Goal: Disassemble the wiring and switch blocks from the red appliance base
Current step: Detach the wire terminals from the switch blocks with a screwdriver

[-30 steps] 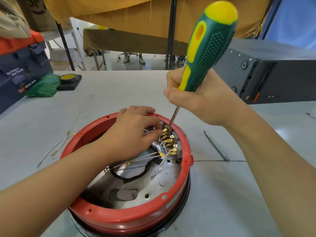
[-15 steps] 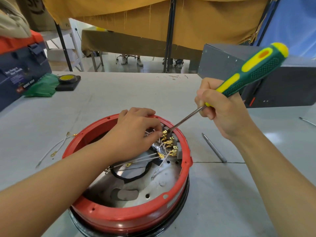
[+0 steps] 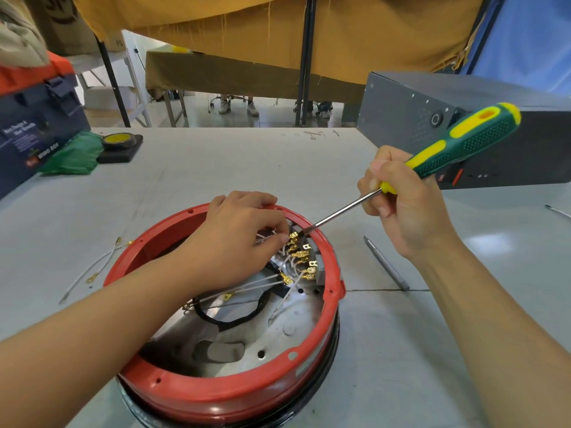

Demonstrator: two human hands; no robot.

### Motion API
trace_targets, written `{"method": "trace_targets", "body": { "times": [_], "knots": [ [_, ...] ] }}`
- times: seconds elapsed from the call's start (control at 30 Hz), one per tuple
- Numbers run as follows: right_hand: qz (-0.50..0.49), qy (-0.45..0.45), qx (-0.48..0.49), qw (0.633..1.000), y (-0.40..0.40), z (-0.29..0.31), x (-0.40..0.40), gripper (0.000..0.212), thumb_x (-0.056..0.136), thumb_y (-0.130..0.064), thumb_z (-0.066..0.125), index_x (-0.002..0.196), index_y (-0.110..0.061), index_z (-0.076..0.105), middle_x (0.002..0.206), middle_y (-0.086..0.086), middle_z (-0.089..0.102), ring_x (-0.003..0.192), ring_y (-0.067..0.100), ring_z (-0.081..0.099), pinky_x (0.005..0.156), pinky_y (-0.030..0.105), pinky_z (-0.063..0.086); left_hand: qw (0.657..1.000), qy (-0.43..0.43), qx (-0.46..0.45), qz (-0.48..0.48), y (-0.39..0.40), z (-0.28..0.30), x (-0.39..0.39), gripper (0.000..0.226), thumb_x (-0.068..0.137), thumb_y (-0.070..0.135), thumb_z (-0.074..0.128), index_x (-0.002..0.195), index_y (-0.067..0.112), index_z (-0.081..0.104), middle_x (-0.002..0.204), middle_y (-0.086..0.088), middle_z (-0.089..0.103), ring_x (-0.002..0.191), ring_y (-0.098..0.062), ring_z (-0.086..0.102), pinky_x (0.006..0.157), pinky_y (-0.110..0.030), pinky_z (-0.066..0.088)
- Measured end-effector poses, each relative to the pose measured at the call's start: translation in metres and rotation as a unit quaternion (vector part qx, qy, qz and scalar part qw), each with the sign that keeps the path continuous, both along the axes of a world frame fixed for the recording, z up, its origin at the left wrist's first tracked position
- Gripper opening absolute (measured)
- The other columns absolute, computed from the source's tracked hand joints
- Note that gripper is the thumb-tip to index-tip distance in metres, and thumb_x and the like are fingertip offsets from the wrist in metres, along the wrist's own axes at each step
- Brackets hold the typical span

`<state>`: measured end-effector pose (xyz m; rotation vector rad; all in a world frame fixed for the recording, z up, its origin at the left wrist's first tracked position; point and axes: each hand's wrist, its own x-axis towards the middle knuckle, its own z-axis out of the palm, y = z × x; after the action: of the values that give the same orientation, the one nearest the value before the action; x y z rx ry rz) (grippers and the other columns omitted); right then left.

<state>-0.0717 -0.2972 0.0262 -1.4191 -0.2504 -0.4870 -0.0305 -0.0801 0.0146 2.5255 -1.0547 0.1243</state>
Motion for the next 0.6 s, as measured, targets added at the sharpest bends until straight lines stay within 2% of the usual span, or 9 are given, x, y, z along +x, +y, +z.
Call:
{"method": "trace_targets", "body": {
  "times": [0.1,0.2,0.3,0.43,0.6],
  "knots": [
    [0.007,0.018,-0.023,1.0,0.01,-0.01,0.001,0.019,0.064,-0.023,0.057,0.047,-0.022,0.048,0.043,-0.008,0.039,0.037,0.008,0.03,0.041,0.016,0.026,1.0,0.002,-0.002,0.002,0.0,0.0,0.0,0.015,0.091,0.04,0.047,0.092,0.038,0.061,0.14,0.007,0.044,0.131,-0.017,0.034,0.109,-0.048,0.025],
    [0.005,0.024,-0.085,0.996,0.026,-0.015,0.005,0.028,0.074,-0.013,0.055,0.048,-0.022,0.046,0.047,-0.006,0.042,0.037,0.007,0.033,0.04,0.013,0.028,1.0,0.004,-0.005,-0.002,0.0,0.0,0.0,0.013,0.091,0.039,0.047,0.09,0.038,0.06,0.14,0.007,0.044,0.13,-0.016,0.035,0.109,-0.048,0.025],
    [-0.007,0.024,-0.036,0.999,0.021,-0.007,0.004,0.031,0.075,-0.011,0.05,0.045,-0.022,0.047,0.045,-0.008,0.039,0.036,0.007,0.03,0.04,0.015,0.025,1.0,0.005,-0.007,-0.005,0.001,0.0,0.0,0.013,0.092,0.038,0.048,0.091,0.038,0.061,0.14,0.007,0.044,0.131,-0.016,0.035,0.109,-0.048,0.025],
    [-0.018,-0.008,0.037,0.999,0.005,0.0,-0.002,0.028,0.071,-0.015,0.053,0.045,-0.022,0.047,0.043,-0.008,0.038,0.036,0.007,0.026,0.042,0.015,0.023,1.0,0.002,-0.005,-0.006,0.001,0.0,0.0,0.014,0.091,0.038,0.047,0.092,0.037,0.061,0.14,0.007,0.044,0.131,-0.016,0.034,0.109,-0.048,0.025],
    [-0.047,-0.02,0.009,0.999,0.001,0.007,-0.001,0.035,0.078,-0.01,0.046,0.045,-0.023,0.046,0.042,-0.011,0.038,0.036,0.008,0.028,0.042,0.016,0.026,1.0,0.006,-0.009,-0.007,0.001,0.0,0.0,0.014,0.091,0.038,0.048,0.094,0.039,0.061,0.14,0.007,0.044,0.131,-0.016,0.034,0.109,-0.048,0.024]
  ]
}}
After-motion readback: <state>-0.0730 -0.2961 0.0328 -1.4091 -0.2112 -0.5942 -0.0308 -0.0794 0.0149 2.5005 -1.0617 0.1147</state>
